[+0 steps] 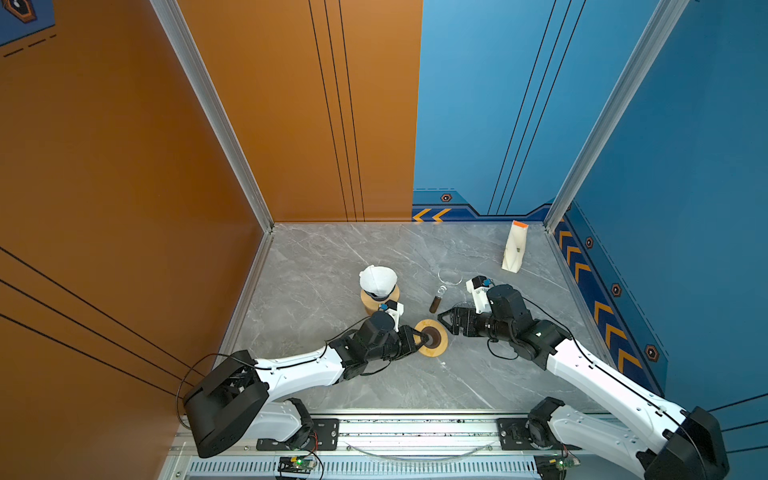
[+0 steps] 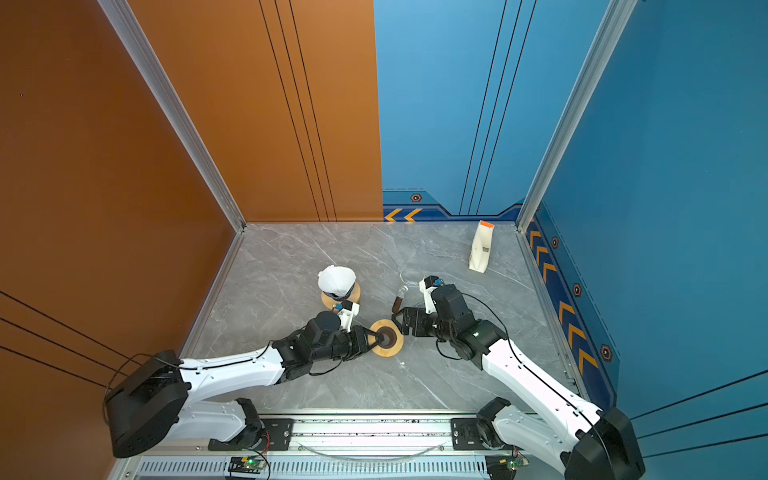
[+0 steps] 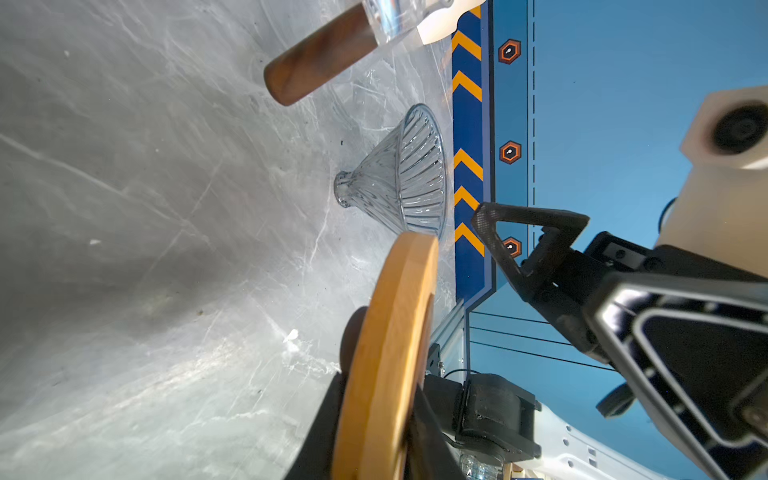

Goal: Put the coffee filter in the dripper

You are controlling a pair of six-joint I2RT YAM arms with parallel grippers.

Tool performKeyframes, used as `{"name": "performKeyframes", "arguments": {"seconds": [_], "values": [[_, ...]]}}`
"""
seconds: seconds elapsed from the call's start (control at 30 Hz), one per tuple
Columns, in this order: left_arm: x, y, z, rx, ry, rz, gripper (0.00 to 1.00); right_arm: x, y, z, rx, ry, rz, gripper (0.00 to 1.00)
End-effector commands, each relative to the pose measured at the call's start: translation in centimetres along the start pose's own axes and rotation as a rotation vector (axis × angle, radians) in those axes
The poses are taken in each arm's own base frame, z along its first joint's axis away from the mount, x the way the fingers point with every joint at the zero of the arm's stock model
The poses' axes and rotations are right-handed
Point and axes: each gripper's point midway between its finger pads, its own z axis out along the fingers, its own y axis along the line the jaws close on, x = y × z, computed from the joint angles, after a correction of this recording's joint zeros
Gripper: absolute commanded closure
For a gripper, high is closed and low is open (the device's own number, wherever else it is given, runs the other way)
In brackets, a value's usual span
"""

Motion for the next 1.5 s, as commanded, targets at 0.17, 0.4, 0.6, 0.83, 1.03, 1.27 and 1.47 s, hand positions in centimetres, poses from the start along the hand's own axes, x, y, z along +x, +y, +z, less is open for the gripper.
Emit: {"name": "performKeyframes", "arguments": {"seconds": [0.17,0.4,0.6,0.83,1.03,1.27,1.47], "values": [[-2.6,-3.9,-1.4,0.108,-0.105,0.041,0.94,-1.2,1.8,0.4,-0.103,0.014,0.059,0.2],[-3.3,-5.1,-1.5,0.155,-0.12,0.035,0.93,-1.3,2.7,1.1,-0.156,0.04,0.084,0.29],[-3.5,-5.8,-1.8,0.181,-0.122,0.039,0.93,-1.5,3.8,1.2,-0.214,0.046,0.098,0.36],[-3.0,-5.5,-1.7,0.176,-0.111,0.027,0.92,-1.1,3.9,1.1,-0.223,0.061,0.106,0.38],[-2.5,-5.1,-2.0,0.168,-0.124,0.026,0.92,-0.4,3.3,1.3,-0.208,0.073,0.114,0.37],[-2.2,-5.2,-2.6,0.173,-0.145,0.033,0.9,0.3,3.7,1.3,-0.229,0.098,0.11,0.37],[-2.1,-5.6,-2.7,0.182,-0.149,0.04,0.89,0.5,4.7,1.2,-0.265,0.108,0.099,0.41]]}}
